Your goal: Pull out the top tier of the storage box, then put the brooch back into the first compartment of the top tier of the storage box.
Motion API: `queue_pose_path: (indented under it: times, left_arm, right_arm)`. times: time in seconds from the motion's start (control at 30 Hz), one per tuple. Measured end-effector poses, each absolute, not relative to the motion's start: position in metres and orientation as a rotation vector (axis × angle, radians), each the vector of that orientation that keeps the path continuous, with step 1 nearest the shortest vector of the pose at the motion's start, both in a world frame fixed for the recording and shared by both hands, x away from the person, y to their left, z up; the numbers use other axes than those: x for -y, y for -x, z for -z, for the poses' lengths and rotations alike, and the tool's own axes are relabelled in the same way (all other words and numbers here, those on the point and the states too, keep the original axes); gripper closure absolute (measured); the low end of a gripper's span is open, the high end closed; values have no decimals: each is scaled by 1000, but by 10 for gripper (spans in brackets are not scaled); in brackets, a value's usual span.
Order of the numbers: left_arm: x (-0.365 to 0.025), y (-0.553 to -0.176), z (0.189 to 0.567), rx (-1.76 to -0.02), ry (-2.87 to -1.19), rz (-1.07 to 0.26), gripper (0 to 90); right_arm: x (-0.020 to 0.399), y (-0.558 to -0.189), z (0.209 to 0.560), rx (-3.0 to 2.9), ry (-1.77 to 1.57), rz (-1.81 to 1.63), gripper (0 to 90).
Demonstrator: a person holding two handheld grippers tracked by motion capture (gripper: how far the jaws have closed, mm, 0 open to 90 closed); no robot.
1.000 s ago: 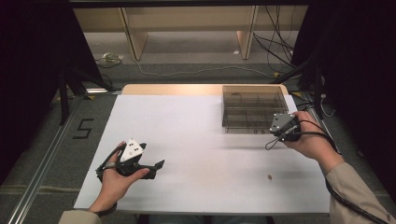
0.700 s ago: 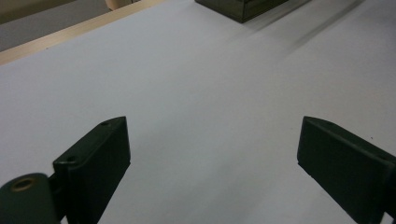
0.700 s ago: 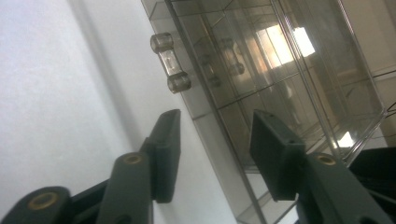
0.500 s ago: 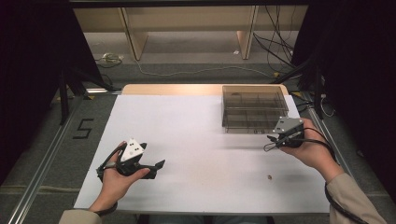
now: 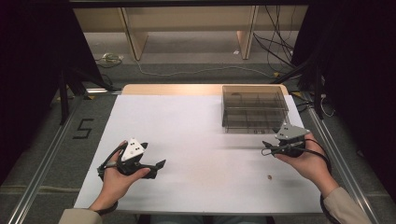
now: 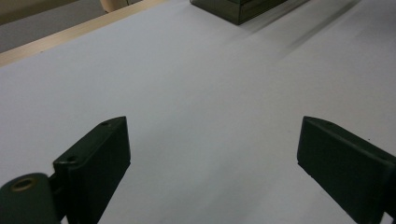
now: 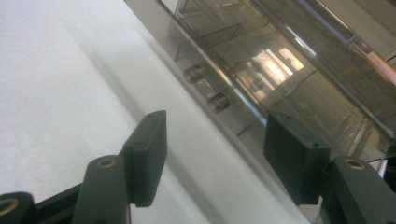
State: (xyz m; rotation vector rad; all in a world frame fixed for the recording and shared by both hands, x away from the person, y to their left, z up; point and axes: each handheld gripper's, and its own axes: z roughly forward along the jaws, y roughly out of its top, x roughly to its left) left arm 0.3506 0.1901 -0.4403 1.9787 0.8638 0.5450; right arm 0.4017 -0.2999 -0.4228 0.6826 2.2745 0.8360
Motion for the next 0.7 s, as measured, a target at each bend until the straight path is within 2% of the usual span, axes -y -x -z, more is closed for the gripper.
queue_pose_path:
  times: [0.7]
  left_arm:
    - [-190, -351, 440, -864, -1975, -549, 96]
  right_arm:
    - [297, -386, 442, -2330, -755, -948, 361]
